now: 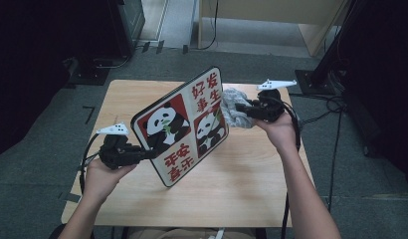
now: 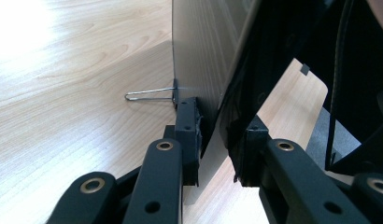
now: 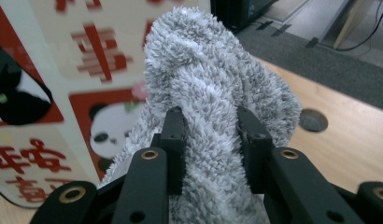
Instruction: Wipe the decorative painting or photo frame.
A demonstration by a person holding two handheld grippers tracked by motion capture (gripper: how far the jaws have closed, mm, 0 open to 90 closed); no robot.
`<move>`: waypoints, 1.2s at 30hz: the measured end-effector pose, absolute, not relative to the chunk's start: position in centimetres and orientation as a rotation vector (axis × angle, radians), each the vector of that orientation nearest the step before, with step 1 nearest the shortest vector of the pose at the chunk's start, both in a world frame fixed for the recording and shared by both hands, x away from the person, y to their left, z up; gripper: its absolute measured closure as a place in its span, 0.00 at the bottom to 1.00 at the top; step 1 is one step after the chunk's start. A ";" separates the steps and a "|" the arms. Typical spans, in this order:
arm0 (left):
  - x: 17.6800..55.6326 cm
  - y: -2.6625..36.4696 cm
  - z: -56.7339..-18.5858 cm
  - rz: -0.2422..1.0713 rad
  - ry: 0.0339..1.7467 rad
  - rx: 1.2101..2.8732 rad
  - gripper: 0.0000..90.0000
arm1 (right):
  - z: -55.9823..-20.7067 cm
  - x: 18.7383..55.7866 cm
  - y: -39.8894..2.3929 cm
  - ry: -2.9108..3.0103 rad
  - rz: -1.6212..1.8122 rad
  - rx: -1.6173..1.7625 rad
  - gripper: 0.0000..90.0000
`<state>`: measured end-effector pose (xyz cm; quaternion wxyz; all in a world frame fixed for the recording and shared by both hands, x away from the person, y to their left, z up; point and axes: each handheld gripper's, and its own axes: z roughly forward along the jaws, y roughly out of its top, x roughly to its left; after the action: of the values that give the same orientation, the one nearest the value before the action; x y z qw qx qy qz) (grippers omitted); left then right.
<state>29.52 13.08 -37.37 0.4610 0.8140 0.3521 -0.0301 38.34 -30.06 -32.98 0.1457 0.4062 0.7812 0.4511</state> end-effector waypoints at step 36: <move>30.0 13.3 -37.5 -0.093 0.841 2.002 0.84 | -27.4 41.5 -26.3 2.233 1.300 1.071 0.76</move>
<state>30.00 13.35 -37.49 0.4656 0.8152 0.3424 -0.0378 41.55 -26.28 -27.36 0.1715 0.3773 0.7866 0.4578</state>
